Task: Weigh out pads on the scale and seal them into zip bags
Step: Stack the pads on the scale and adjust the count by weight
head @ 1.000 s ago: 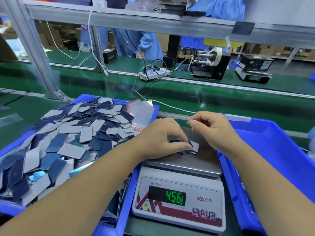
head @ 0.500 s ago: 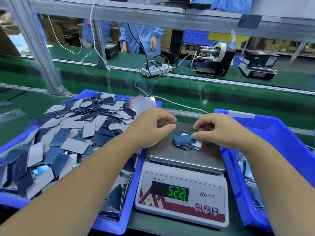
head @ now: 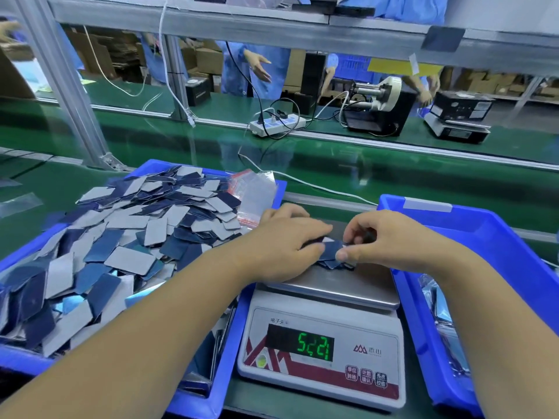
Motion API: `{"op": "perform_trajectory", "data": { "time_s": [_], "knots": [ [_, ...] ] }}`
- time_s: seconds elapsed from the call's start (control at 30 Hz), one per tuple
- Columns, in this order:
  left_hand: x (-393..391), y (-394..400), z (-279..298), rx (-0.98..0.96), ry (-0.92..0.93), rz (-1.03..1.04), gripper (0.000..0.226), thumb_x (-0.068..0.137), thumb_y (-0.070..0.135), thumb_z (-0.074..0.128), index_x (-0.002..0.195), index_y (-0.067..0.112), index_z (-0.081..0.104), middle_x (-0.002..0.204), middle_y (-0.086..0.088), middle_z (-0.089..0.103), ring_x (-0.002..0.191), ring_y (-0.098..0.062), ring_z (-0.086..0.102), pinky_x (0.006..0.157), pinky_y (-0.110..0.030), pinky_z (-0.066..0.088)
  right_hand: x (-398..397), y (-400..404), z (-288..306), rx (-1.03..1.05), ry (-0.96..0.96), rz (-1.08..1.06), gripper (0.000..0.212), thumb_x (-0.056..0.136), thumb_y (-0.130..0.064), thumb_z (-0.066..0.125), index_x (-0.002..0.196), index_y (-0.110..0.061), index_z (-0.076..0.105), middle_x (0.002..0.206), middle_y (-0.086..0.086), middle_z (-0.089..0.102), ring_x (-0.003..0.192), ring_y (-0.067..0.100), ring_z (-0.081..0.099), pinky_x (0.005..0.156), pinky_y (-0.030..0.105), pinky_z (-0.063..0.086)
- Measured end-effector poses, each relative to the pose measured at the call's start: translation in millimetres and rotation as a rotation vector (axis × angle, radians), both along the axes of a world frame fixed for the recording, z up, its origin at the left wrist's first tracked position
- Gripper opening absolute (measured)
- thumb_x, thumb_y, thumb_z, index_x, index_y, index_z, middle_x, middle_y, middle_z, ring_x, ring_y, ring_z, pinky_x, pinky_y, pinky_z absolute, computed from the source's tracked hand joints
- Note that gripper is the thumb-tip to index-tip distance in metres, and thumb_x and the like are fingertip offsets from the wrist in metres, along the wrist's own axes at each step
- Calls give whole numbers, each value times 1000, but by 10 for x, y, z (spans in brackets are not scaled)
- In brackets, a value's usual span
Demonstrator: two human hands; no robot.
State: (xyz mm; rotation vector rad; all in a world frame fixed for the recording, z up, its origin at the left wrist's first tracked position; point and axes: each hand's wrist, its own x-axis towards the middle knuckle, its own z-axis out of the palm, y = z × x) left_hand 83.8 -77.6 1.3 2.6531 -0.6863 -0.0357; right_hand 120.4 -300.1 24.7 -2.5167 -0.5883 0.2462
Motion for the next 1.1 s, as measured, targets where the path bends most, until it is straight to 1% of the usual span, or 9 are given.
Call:
{"op": "perform_trajectory", "data": {
  "time_s": [0.13,0.3,0.4,0.53,0.6,0.7,0.8,0.97,1.1],
  "knots": [
    [1,49,36,-48,18,-4,41,96,41,53,137,35,55,129,19,58,127,-8,31,109,-40,27,-29,54,-15,6,27,36,32,65,-50,85,80,-31,65,69,-21,60,60,-3,51,57,15,44],
    [-31,131,73,-166,88,-28,56,85,49,72,137,45,52,115,29,53,119,5,37,102,-20,37,-58,102,-7,51,49,82,30,67,-41,86,81,-32,61,64,-26,58,58,-3,50,54,11,40],
    [-45,126,93,-192,133,-25,60,80,49,77,131,56,47,115,27,53,114,9,41,96,-12,39,-64,129,-7,51,34,82,32,64,-42,86,82,-33,60,66,-28,58,59,-2,49,54,12,41],
    [-73,96,145,-251,178,11,56,77,40,81,121,55,48,122,23,54,112,7,51,99,-25,47,-58,158,-1,83,58,64,34,63,-40,88,83,-33,63,67,-25,58,57,-3,49,52,11,38],
    [-84,85,155,-271,169,7,57,77,35,82,119,53,48,121,24,52,109,9,50,96,-18,45,-56,172,-3,109,76,49,35,63,-38,89,87,-33,64,69,-24,58,56,-3,48,51,11,37],
    [-105,68,151,-318,152,-14,57,78,29,82,117,51,47,114,22,47,99,8,48,82,-6,40,-63,169,1,89,52,76,33,67,-39,87,91,-33,65,64,-26,52,56,-2,45,54,11,37],
    [-131,51,134,-384,133,-35,58,79,18,80,117,49,48,114,18,45,91,1,51,80,-12,44,-93,181,14,110,34,141,23,73,-31,84,89,-31,67,63,-21,53,55,0,44,54,12,38],
    [-121,51,121,-597,17,25,62,84,5,72,118,51,48,115,16,48,96,-3,56,83,-12,47,-104,240,-23,281,-148,131,21,74,-18,82,82,-28,65,70,-9,62,60,1,47,56,17,39],
    [-68,71,90,-484,31,78,43,89,17,69,122,39,52,105,18,64,100,-4,62,94,-27,49,-79,274,-80,188,-179,108,27,71,-24,85,82,-31,61,66,-25,58,59,0,48,56,14,37]
  ]
}}
